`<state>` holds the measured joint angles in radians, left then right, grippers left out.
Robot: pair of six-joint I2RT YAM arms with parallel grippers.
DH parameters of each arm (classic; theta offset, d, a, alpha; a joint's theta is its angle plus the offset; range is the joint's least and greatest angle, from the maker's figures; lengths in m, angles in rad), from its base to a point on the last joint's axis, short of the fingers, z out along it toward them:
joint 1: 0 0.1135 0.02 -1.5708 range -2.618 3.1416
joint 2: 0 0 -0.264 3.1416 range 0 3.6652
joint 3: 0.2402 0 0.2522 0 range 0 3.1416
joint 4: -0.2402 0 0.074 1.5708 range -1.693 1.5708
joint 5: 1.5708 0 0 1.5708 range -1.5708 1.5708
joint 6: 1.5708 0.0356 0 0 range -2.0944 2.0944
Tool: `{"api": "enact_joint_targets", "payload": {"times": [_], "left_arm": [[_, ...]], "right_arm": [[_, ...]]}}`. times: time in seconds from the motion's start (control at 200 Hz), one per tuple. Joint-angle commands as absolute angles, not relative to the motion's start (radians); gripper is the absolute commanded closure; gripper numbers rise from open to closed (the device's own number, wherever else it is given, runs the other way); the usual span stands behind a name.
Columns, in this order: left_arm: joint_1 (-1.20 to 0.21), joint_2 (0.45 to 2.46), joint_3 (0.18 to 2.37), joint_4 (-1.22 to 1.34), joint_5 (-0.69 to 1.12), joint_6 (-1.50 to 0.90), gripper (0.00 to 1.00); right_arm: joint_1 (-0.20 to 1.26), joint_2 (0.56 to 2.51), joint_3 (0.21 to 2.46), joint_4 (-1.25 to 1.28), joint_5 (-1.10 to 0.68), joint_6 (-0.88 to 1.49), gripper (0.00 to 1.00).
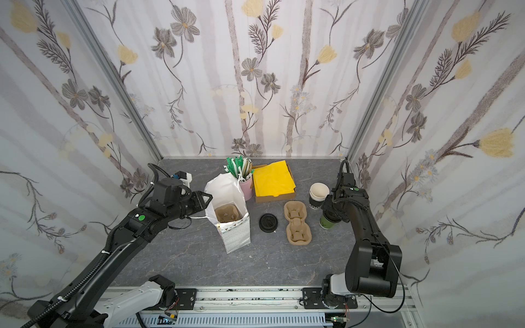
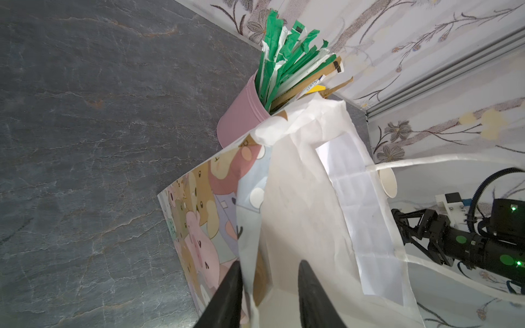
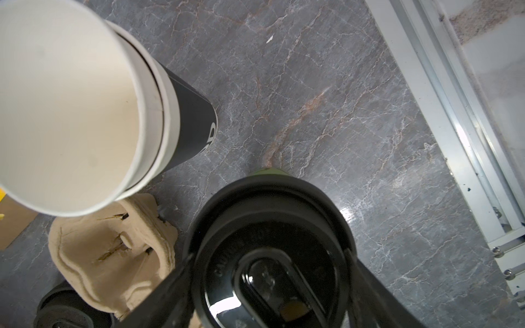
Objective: Pack a coffee takeout order
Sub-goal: Move the coffee cup to the middle-right of the table.
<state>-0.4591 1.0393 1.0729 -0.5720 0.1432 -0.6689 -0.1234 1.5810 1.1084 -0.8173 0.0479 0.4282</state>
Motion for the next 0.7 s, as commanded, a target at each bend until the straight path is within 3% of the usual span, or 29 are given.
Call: {"api": "enact_joint_targets", "payload": {"times": [0.0, 0.275, 0.694], "left_arm": [[-0.46, 1.058, 1.092, -0.551, 0.178, -0.748, 0.63], [-0.474, 1.065, 1.113, -0.554, 0.215, -0.847, 0.61], [-0.509, 0.993, 0.99, -0.581, 0.128, -0.902, 0.67]], "right_arm": [[-0.121, 1.588, 1.122, -0.85, 0.015, 0.455, 0.22], [-0.117, 1.545, 1.112, -0.887, 0.0, 0.477, 0.22], [-0.069, 1.536, 1.101, -0.876, 0.043, 0.474, 0.22]]}}
